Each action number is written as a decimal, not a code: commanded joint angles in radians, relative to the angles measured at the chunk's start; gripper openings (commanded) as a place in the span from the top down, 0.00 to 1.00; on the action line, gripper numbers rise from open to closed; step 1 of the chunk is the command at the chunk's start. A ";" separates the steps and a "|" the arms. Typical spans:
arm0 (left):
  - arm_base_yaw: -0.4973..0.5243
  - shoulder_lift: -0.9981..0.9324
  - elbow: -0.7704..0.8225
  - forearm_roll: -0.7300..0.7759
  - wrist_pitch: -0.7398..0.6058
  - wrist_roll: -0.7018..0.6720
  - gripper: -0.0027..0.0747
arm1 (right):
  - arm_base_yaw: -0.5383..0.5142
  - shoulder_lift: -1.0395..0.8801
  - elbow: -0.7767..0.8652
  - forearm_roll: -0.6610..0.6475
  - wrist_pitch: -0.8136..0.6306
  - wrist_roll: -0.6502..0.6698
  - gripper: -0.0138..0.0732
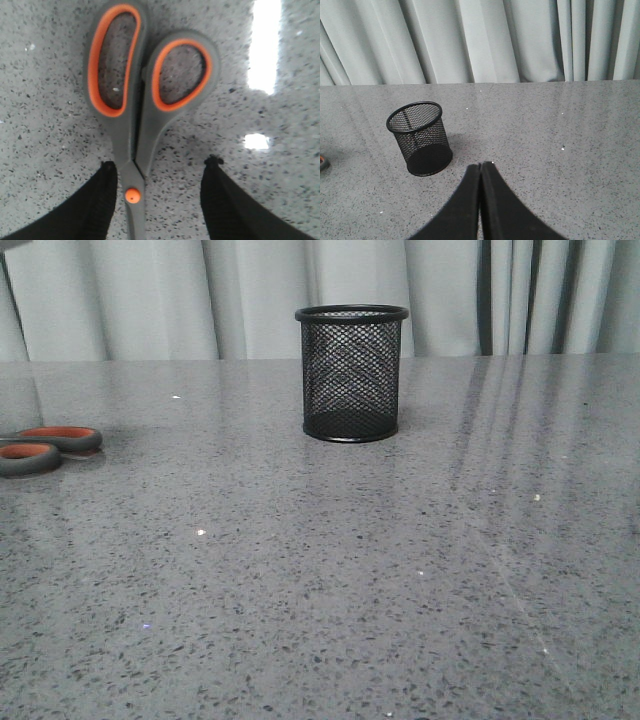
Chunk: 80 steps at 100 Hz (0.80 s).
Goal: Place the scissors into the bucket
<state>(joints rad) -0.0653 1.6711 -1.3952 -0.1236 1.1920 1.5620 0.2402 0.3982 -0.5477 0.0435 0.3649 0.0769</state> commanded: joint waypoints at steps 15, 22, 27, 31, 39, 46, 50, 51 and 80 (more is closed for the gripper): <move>0.004 0.008 -0.046 0.002 -0.034 0.002 0.52 | 0.002 0.015 -0.036 -0.010 -0.040 -0.006 0.90; 0.004 0.024 -0.046 0.007 -0.034 0.002 0.52 | 0.002 0.015 -0.036 -0.010 -0.040 -0.006 0.90; 0.004 0.037 -0.046 0.011 -0.036 0.002 0.52 | 0.002 0.015 -0.036 -0.010 -0.040 -0.006 0.90; 0.004 0.043 -0.046 0.016 -0.038 0.002 0.52 | 0.002 0.015 -0.036 -0.010 -0.040 -0.006 0.90; 0.004 0.048 -0.046 0.023 -0.046 0.002 0.52 | 0.002 0.015 -0.036 -0.010 -0.040 -0.006 0.90; 0.011 0.048 -0.046 0.027 -0.068 0.002 0.52 | 0.002 0.015 -0.036 -0.010 -0.040 -0.006 0.90; 0.021 0.048 -0.046 0.027 -0.081 0.000 0.52 | 0.002 0.015 -0.036 -0.010 -0.040 -0.006 0.90; 0.021 0.048 -0.046 0.025 -0.081 0.000 0.52 | 0.002 0.015 -0.036 -0.010 -0.040 -0.006 0.90; 0.102 0.048 -0.046 -0.058 -0.104 -0.001 0.52 | 0.002 0.015 -0.036 -0.010 -0.040 -0.006 0.90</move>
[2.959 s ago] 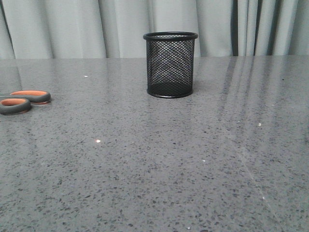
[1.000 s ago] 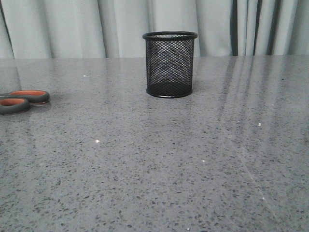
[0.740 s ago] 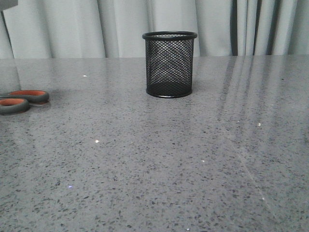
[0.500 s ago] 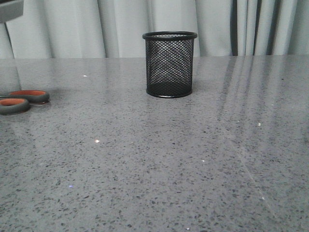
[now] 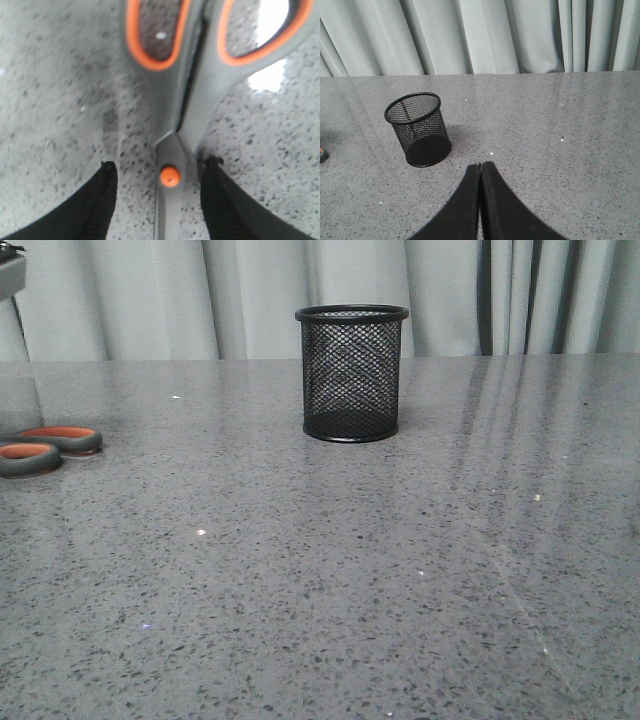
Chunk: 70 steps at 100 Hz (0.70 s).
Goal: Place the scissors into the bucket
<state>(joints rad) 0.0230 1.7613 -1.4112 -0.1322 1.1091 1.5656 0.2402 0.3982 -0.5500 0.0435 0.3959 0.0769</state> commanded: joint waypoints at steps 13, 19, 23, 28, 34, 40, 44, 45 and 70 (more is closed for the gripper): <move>0.013 -0.041 -0.030 -0.073 -0.046 0.000 0.52 | 0.002 0.015 -0.034 -0.010 -0.073 -0.006 0.90; 0.013 -0.038 -0.030 -0.093 -0.053 0.000 0.52 | 0.002 0.015 -0.034 -0.010 -0.073 -0.006 0.90; 0.013 -0.034 -0.030 -0.108 -0.051 0.000 0.52 | 0.002 0.015 -0.034 -0.010 -0.073 -0.006 0.90; 0.011 -0.027 -0.030 -0.125 -0.039 0.000 0.52 | 0.002 0.015 -0.034 -0.010 -0.073 -0.006 0.90; 0.005 -0.022 -0.030 -0.125 -0.028 0.000 0.52 | 0.002 0.015 -0.034 -0.010 -0.073 -0.006 0.90; 0.000 -0.022 -0.030 -0.124 -0.028 0.006 0.52 | 0.002 0.015 -0.034 -0.010 -0.073 -0.006 0.90; 0.000 -0.022 -0.030 -0.132 -0.020 0.017 0.52 | 0.002 0.015 -0.034 -0.010 -0.073 -0.006 0.90; 0.000 -0.022 -0.030 -0.132 -0.016 0.022 0.52 | 0.002 0.015 -0.034 -0.010 -0.073 -0.006 0.90; 0.000 -0.022 -0.030 -0.147 0.036 0.050 0.52 | 0.002 0.015 -0.034 -0.010 -0.073 -0.006 0.90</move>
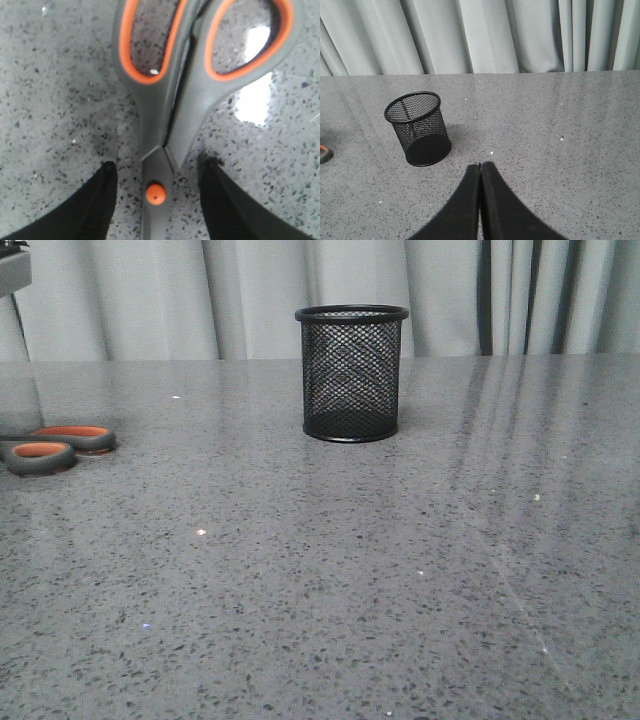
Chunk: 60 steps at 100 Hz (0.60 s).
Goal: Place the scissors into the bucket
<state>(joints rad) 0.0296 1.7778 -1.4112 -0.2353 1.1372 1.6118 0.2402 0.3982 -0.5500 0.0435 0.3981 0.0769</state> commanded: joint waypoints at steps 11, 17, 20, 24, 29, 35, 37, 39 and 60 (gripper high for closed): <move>-0.012 -0.038 -0.030 -0.048 0.008 0.006 0.51 | 0.002 0.015 -0.034 -0.010 -0.075 -0.006 0.90; -0.022 -0.038 -0.030 -0.048 -0.001 0.008 0.51 | 0.002 0.015 -0.034 -0.010 -0.075 -0.006 0.90; -0.026 -0.038 -0.030 -0.047 -0.007 0.008 0.51 | 0.002 0.015 -0.034 -0.010 -0.075 -0.006 0.90; -0.030 -0.038 -0.030 -0.047 -0.014 0.008 0.51 | 0.002 0.015 -0.034 -0.010 -0.075 -0.006 0.90; -0.033 -0.038 -0.030 -0.044 -0.021 0.008 0.51 | 0.002 0.015 -0.034 -0.010 -0.075 -0.006 0.90; -0.033 -0.038 -0.030 -0.044 -0.021 0.008 0.51 | 0.002 0.015 -0.034 -0.010 -0.075 -0.006 0.90; -0.033 -0.036 -0.030 -0.044 -0.021 0.008 0.51 | 0.002 0.015 -0.034 -0.010 -0.075 -0.006 0.90; -0.033 -0.036 -0.030 -0.044 -0.021 0.008 0.51 | 0.002 0.015 -0.034 -0.010 -0.075 -0.006 0.90; -0.044 -0.009 -0.030 -0.023 -0.012 0.008 0.51 | 0.002 0.015 -0.034 -0.010 -0.075 -0.006 0.90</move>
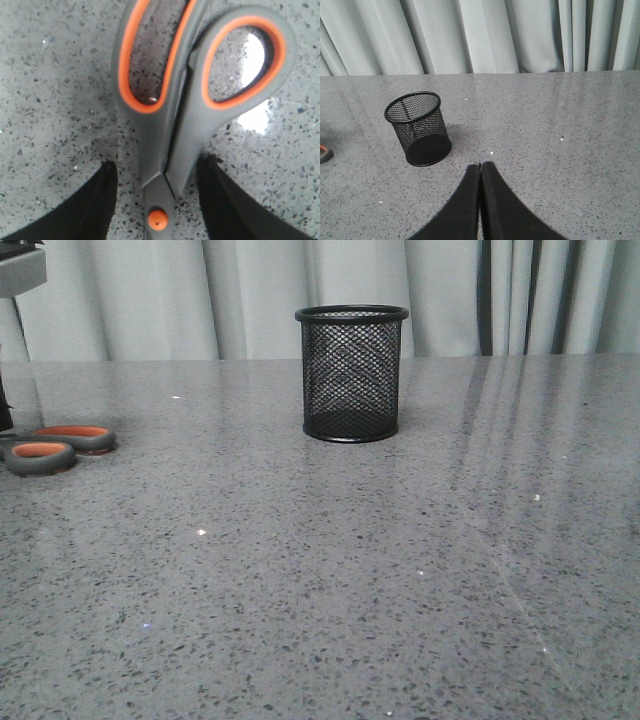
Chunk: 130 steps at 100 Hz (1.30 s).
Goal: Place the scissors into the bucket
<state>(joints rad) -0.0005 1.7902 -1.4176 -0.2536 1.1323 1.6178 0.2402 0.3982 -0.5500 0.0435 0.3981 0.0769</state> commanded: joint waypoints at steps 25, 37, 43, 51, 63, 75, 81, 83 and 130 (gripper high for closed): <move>-0.033 -0.003 -0.023 -0.010 0.009 0.002 0.51 | 0.002 0.015 -0.034 -0.010 -0.075 -0.006 0.90; -0.039 0.004 -0.023 -0.011 0.013 0.002 0.52 | 0.002 0.015 -0.034 -0.010 -0.075 -0.006 0.90; -0.041 0.004 -0.023 -0.011 0.013 0.002 0.52 | 0.002 0.015 -0.034 -0.010 -0.075 -0.006 0.90; -0.041 0.004 -0.023 -0.011 0.013 0.002 0.52 | 0.002 0.015 -0.034 -0.010 -0.075 -0.006 0.90; -0.041 0.004 -0.023 -0.011 0.020 0.002 0.52 | 0.002 0.015 -0.034 -0.010 -0.075 -0.006 0.90; -0.041 0.004 -0.023 -0.011 0.036 0.000 0.54 | 0.002 0.015 -0.034 -0.010 -0.075 -0.006 0.90; -0.041 0.004 -0.023 -0.011 0.039 -0.004 0.58 | 0.002 0.015 -0.034 -0.010 -0.075 -0.006 0.90; -0.041 0.004 -0.023 -0.011 0.043 -0.004 0.59 | 0.002 0.015 -0.034 -0.010 -0.075 -0.006 0.90; -0.045 -0.004 -0.023 -0.013 0.068 -0.097 0.95 | 0.002 0.015 -0.034 -0.010 -0.075 -0.006 0.90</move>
<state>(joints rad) -0.0328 1.8085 -1.4358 -0.2422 1.1827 1.5478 0.2402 0.3982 -0.5500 0.0435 0.3981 0.0754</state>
